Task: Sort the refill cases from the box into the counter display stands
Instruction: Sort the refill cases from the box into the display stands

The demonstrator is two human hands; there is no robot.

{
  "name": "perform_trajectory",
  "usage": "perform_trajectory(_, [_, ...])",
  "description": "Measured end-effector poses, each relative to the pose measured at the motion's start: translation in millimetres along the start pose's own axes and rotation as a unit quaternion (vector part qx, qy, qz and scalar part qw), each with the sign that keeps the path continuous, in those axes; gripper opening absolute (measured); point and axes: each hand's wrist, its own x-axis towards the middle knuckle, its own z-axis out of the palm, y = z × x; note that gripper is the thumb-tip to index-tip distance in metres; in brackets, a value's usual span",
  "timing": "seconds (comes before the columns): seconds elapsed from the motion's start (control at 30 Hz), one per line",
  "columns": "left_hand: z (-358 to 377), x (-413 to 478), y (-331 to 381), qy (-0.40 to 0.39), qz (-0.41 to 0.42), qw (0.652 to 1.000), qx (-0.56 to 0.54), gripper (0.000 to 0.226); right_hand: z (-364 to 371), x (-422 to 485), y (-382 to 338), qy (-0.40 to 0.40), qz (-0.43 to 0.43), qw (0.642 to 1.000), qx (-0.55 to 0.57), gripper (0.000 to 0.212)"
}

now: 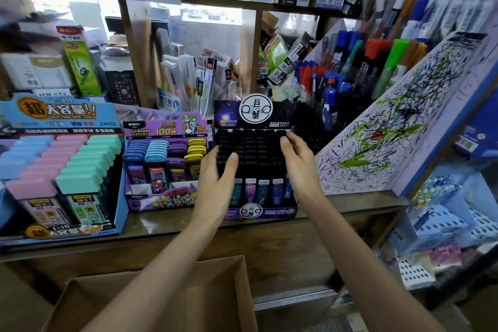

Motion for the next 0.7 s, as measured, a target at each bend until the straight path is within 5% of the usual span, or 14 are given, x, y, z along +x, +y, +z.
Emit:
perform_trajectory(0.37, [3.7,30.0,12.9,0.011,-0.007,0.999,-0.044,0.043,1.8,6.1,-3.3,-0.031,0.018,0.999,0.023,0.043])
perform_trajectory(0.6, [0.6,40.0,18.4,-0.010,-0.019,0.999,-0.040,0.047,-15.4,9.4,-10.2,-0.084,-0.081,0.984,-0.137,0.046])
perform_trajectory(0.7, [0.6,45.3,20.2,0.007,-0.030,0.998,-0.053,0.043,-12.8,12.4,-10.6,-0.057,-0.048,0.990,-0.121,0.046])
